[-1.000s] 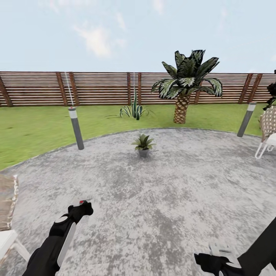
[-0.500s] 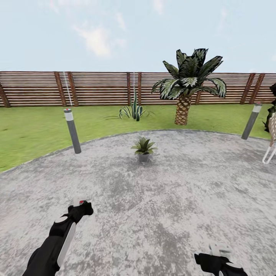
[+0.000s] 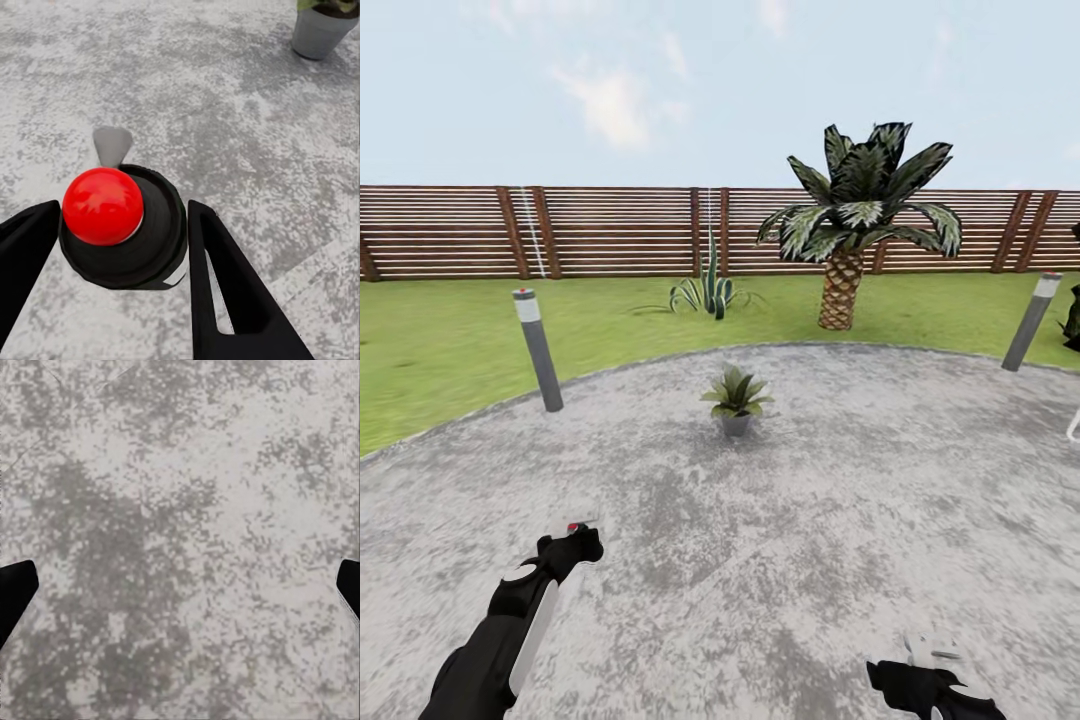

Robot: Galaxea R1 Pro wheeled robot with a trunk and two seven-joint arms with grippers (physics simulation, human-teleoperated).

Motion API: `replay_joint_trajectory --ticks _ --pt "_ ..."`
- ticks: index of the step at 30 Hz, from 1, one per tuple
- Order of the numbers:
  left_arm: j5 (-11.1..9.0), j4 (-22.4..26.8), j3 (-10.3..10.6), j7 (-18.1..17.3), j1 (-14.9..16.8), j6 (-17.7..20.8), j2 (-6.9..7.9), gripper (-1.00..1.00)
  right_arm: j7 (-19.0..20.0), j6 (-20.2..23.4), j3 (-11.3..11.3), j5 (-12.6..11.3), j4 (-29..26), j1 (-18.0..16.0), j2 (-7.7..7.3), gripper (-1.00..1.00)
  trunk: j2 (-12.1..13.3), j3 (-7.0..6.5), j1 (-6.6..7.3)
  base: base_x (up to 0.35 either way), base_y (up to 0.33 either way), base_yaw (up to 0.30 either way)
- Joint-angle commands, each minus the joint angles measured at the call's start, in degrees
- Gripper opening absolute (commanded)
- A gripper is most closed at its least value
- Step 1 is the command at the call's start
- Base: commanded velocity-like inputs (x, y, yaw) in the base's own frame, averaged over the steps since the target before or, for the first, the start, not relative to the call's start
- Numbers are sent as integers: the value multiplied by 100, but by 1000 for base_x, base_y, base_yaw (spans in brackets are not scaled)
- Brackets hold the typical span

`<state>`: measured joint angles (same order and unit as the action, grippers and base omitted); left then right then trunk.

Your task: Pick up the pesticide atomizer in the garden and spray insectifuge to fully cover both potted plants in the garden.

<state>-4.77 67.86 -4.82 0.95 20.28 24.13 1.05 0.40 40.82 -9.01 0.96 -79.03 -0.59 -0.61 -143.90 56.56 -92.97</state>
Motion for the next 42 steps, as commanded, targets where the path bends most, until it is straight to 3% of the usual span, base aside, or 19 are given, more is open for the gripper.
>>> replay_joint_trajectory --ticks 1,42 --pt "-50 8 -1 11 2 34 1 -100 4 27 1 9 -7 -3 -1 100 -2 6 -2 334 0 0" --pt "-51 8 -1 11 2 34 1 -100 8 27 -4 8 0 -3 -1 100 -2 6 -2 334 0 0"
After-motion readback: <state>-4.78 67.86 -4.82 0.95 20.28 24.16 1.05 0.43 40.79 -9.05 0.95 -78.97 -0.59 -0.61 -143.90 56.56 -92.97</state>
